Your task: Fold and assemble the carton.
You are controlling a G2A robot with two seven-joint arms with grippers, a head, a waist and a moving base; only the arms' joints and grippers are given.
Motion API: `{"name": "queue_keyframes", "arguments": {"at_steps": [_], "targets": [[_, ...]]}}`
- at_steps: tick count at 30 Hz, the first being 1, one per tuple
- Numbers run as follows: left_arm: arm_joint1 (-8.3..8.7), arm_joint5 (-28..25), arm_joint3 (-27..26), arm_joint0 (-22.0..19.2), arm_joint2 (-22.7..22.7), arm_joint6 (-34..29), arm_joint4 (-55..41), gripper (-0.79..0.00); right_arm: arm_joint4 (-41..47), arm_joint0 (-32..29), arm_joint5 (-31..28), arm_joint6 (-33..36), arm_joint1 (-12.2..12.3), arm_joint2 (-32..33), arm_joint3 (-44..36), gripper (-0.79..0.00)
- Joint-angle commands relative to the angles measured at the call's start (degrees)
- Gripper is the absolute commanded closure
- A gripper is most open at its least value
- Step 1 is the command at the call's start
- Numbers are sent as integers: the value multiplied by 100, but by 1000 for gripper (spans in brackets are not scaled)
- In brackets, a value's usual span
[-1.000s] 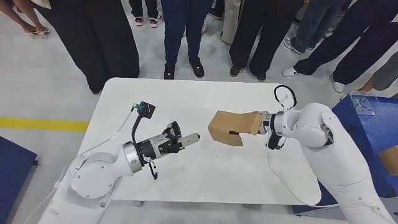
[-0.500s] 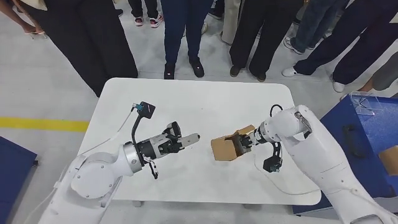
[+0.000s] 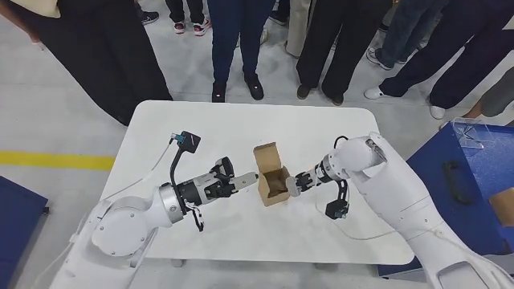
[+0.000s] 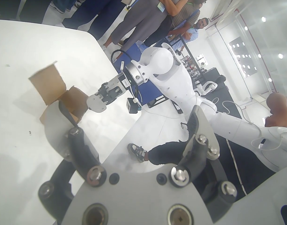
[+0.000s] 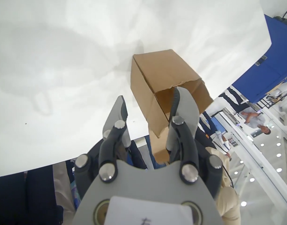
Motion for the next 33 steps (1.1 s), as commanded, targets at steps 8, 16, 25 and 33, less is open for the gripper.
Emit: {"name": "queue_keyframes", "arguments": {"at_steps": [8, 16, 25, 33], "targets": [[0, 0, 0, 0, 0, 0, 0, -785, -745, -557, 3196, 1946, 346, 1310, -935, 0], [0, 0, 0, 0, 0, 0, 0, -785, -4600, -1136, 5196, 6097, 456, 2023, -1115, 0], [0, 0, 0, 0, 0, 0, 0, -785, -9779, -809, 2940, 12132, 486, 1083, 331, 0], [0, 0, 0, 0, 0, 0, 0, -785, -9779, -809, 2940, 12132, 486, 1083, 331, -468]]}}
